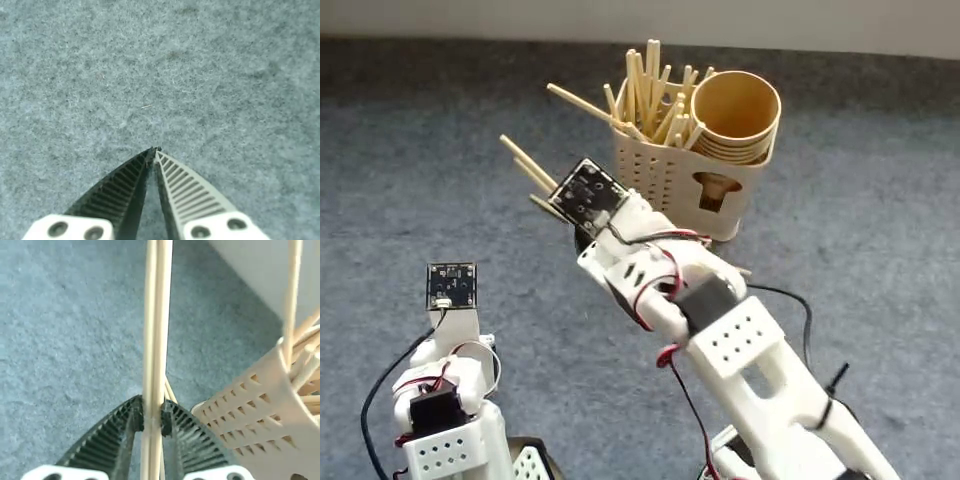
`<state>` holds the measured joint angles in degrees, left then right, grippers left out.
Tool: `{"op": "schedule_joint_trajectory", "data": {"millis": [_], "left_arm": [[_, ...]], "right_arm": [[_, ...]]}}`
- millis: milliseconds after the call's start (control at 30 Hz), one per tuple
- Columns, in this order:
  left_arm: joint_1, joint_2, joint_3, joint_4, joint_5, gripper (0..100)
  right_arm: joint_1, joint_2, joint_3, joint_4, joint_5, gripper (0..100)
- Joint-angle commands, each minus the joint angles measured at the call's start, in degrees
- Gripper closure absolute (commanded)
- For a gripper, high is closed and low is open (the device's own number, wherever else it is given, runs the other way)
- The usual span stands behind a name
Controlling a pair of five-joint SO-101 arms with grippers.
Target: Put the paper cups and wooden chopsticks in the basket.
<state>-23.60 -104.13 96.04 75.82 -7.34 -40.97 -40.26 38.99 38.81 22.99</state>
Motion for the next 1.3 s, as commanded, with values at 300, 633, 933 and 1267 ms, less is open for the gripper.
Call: {"op": "schedule_joint_trajectory", "data": {"millis": [300,633,933,1267], "left_arm": [[-0.4,-1.01,1.1,0.26,-0.18,99],[-0.75,-1.01,1.1,0.26,-0.18,99],[-0.84,-1.01,1.1,0.26,-0.18,99],[-0.57,-1.01,1.1,0.26,-0.18,99]], "right_arm": [[4.26,-14.64,1.01,-22.81,0.35,99.4],[7.78,-14.55,10.86,-55.43,0.53,99.4],[13.49,-5.23,11.65,-61.32,0.35,99.4],[15.43,16.57,7.69,-76.0,0.35,99.4]]}}
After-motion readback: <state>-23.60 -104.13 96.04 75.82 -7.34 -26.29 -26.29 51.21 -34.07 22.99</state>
